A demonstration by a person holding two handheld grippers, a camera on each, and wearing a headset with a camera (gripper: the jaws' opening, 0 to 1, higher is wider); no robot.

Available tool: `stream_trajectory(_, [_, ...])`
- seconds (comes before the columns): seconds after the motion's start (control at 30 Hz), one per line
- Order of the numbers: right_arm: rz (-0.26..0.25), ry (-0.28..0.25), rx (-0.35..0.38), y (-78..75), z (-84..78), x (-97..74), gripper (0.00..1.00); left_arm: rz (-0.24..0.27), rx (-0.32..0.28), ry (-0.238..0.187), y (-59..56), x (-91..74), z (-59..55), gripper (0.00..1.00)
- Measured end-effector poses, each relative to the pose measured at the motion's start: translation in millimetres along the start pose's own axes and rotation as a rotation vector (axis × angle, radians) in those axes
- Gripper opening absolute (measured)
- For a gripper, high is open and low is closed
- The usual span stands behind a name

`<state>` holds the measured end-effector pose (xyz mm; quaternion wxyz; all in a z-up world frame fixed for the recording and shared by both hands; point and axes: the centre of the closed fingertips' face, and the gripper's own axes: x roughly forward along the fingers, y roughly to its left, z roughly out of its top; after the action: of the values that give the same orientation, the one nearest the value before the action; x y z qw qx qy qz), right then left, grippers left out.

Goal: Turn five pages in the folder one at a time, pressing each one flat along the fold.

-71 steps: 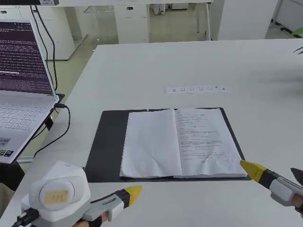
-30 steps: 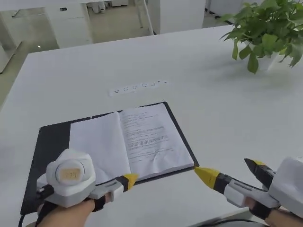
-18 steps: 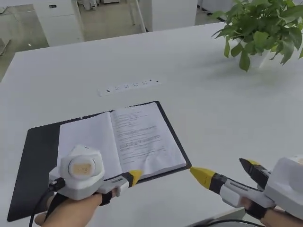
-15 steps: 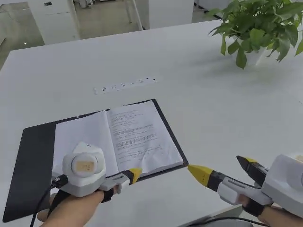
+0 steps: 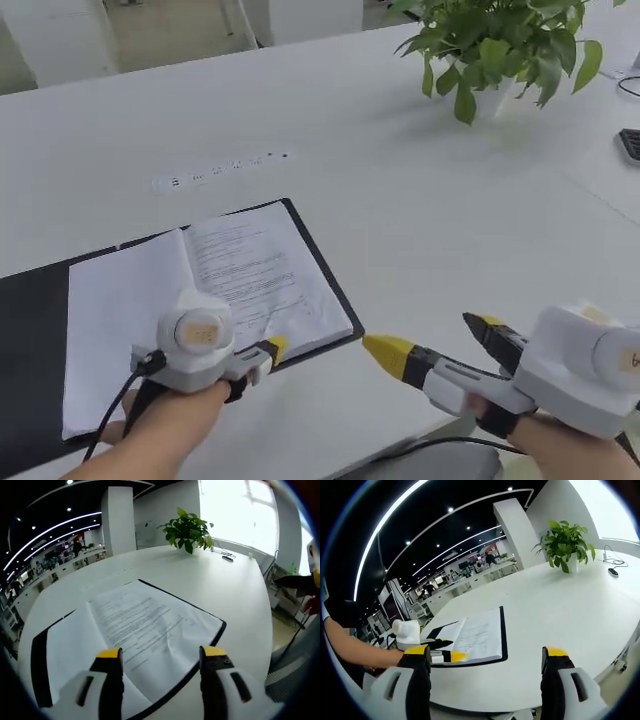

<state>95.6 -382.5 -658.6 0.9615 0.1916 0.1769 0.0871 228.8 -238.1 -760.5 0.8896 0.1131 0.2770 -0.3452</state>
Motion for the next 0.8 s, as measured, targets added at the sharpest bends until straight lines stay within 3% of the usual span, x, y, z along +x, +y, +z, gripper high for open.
stream_trajectory(0.23, [-0.009,0.002,0.016,-0.5,-3.4,-0.4,0.91,0.012,-0.015,-0.011,-3.8,16.0,3.2,0.53])
stream_trajectory(0.37, [-0.006,0.008,0.015,0.5,-5.0,-0.3,0.90,0.033,-0.019,0.033,-6.4,24.9,-10.4,0.51])
stream_trajectory(0.53, [-0.008,0.012,0.025,-1.8,-7.0,-0.2,0.90,0.079,-0.045,0.000,-3.8,24.8,-7.7,0.49])
stream_trajectory(0.67, [-0.006,0.020,0.027,-2.0,-9.6,0.4,0.89,0.080,-0.046,-0.023,-2.3,24.9,-9.4,0.48])
stream_trajectory(0.8, [-0.006,0.024,0.023,-3.4,-10.8,0.9,0.87,0.103,-0.058,-0.041,5.9,23.6,-11.1,0.37])
